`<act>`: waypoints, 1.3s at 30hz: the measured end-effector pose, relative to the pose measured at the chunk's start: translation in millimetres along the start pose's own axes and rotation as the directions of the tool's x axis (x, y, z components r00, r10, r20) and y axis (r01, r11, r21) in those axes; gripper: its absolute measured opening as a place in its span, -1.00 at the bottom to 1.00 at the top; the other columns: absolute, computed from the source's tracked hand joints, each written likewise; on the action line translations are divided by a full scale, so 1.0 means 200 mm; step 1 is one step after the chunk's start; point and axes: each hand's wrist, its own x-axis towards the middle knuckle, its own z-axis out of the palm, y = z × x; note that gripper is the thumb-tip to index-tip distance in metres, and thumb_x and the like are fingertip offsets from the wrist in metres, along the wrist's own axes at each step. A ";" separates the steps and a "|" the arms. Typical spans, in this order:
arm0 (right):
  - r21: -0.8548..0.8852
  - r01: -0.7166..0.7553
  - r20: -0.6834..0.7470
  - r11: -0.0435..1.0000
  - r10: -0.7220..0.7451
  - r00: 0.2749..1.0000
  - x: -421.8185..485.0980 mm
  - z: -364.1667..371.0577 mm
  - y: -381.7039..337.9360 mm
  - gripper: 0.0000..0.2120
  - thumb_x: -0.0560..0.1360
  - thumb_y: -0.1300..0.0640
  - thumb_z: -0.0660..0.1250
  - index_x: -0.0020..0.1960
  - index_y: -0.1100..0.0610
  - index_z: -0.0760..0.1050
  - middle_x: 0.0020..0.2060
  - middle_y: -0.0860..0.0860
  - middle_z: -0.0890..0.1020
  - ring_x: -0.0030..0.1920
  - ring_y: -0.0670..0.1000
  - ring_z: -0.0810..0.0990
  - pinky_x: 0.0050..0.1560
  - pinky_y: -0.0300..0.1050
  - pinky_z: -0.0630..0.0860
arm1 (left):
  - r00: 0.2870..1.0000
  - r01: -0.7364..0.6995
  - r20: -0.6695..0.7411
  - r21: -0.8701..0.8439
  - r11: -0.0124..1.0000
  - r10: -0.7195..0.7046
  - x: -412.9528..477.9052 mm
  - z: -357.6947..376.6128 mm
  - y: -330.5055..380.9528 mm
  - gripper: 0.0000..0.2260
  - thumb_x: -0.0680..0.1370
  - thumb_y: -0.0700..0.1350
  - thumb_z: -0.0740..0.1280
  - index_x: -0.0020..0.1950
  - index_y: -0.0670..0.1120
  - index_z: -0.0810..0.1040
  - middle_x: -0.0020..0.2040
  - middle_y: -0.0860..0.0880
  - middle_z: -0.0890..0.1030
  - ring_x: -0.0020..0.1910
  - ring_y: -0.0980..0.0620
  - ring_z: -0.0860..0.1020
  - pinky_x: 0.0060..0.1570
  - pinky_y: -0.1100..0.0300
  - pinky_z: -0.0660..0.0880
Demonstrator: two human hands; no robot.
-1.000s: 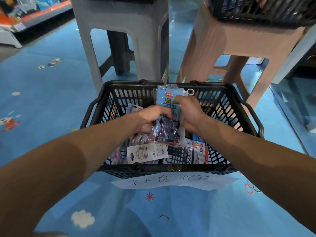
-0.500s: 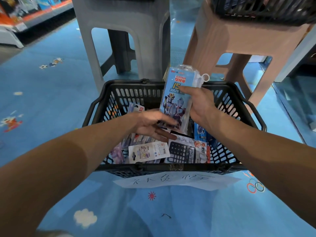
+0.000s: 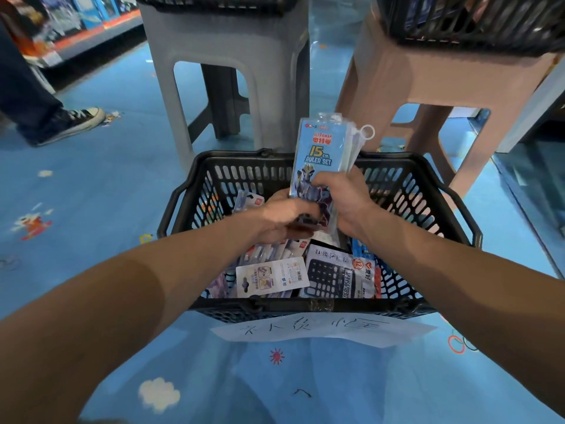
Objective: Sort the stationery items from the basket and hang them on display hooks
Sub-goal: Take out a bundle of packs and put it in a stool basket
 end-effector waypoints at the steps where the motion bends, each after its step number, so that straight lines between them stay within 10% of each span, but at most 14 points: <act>1: -0.038 0.010 0.007 0.999 -0.010 1.000 0.00 0.00 0.00 -0.60 0.44 0.42 0.34 0.25 0.20 0.60 0.04 0.12 0.74 0.06 0.15 0.73 0.11 0.20 0.67 | 1.000 0.018 -0.001 0.105 0.994 -0.018 -0.01 0.00 0.00 -0.65 0.44 -0.24 0.49 0.21 -0.17 0.56 0.01 -0.19 0.71 -0.04 -0.12 0.69 -0.03 -0.01 0.64; 10: -0.222 0.169 0.094 0.960 -0.152 0.984 0.01 0.01 -0.14 -0.55 0.38 0.43 0.33 0.23 0.15 0.62 0.03 0.07 0.74 0.07 0.05 0.72 0.14 0.11 0.66 | 0.934 -0.349 0.028 0.292 0.890 0.357 -0.04 0.00 0.18 -0.33 0.25 -0.48 0.52 0.31 -0.08 0.53 0.06 -0.06 0.72 0.08 -0.02 0.71 0.06 0.00 0.67; 15: -0.250 0.100 0.136 0.963 -0.067 0.988 -0.07 0.03 -0.34 -0.56 0.42 0.45 0.33 0.19 0.08 0.62 0.03 0.05 0.74 0.08 0.04 0.71 0.13 0.07 0.66 | 0.978 -0.208 0.058 0.361 0.909 0.201 -0.15 -0.01 0.36 -0.51 0.28 -0.38 0.45 0.06 0.10 0.63 -0.12 0.05 0.71 -0.03 0.00 0.69 -0.07 0.14 0.64; 19: -0.270 -0.040 0.133 0.962 0.079 0.988 -0.25 0.04 -0.67 -0.53 0.47 0.49 0.33 0.32 0.17 0.53 0.13 0.08 0.69 0.17 0.05 0.67 0.20 -0.06 0.62 | 0.993 -0.102 0.105 0.455 0.885 0.060 -0.39 0.03 0.67 -0.48 0.25 -0.33 0.54 0.06 0.18 0.66 0.02 0.07 0.72 0.14 -0.03 0.66 0.18 0.00 0.57; 22: -0.233 -0.100 0.151 0.967 0.138 0.979 -0.36 0.05 -1.04 -0.53 0.50 0.57 0.29 0.36 0.30 0.45 0.18 0.20 0.66 0.10 0.07 0.66 -0.08 -0.26 0.63 | 0.991 -0.033 0.124 0.540 0.841 -0.041 -0.61 0.08 1.00 -0.54 0.35 -0.29 0.59 0.10 0.17 0.67 0.06 0.11 0.72 0.16 0.00 0.64 0.26 0.03 0.54; 28: -0.314 -0.248 0.107 0.916 0.294 0.950 -0.57 0.05 -1.80 -0.55 0.50 0.56 0.30 0.34 0.29 0.43 0.17 0.24 0.64 0.20 0.22 0.63 0.18 0.25 0.60 | 0.934 0.102 0.224 0.581 0.808 -0.279 -1.03 0.24 1.73 -0.69 0.55 -0.24 0.49 0.04 0.19 0.55 0.02 0.18 0.63 -0.02 0.31 0.61 -0.09 0.39 0.54; 32: -0.357 -0.263 0.140 0.896 0.330 0.934 -0.65 0.03 -2.30 -0.52 0.46 0.55 0.37 0.33 0.25 0.47 0.13 0.19 0.68 0.18 0.20 0.65 0.19 0.23 0.60 | 0.875 0.205 0.249 0.588 0.782 -0.416 -1.21 0.32 2.19 -0.60 0.59 -0.23 0.43 0.32 0.16 0.48 0.31 0.10 0.56 0.33 0.04 0.51 0.40 -0.01 0.47; 39: -0.336 -0.237 0.165 0.912 0.305 0.938 -0.51 -0.05 -3.03 -0.54 0.48 0.53 0.35 0.33 0.26 0.49 0.14 0.22 0.69 0.16 0.26 0.66 0.21 0.30 0.58 | 0.887 0.162 0.289 0.535 0.829 -0.360 -1.25 0.47 2.90 -0.64 0.63 -0.24 0.38 0.38 0.06 0.52 0.33 0.04 0.60 0.33 -0.02 0.53 0.20 0.07 0.51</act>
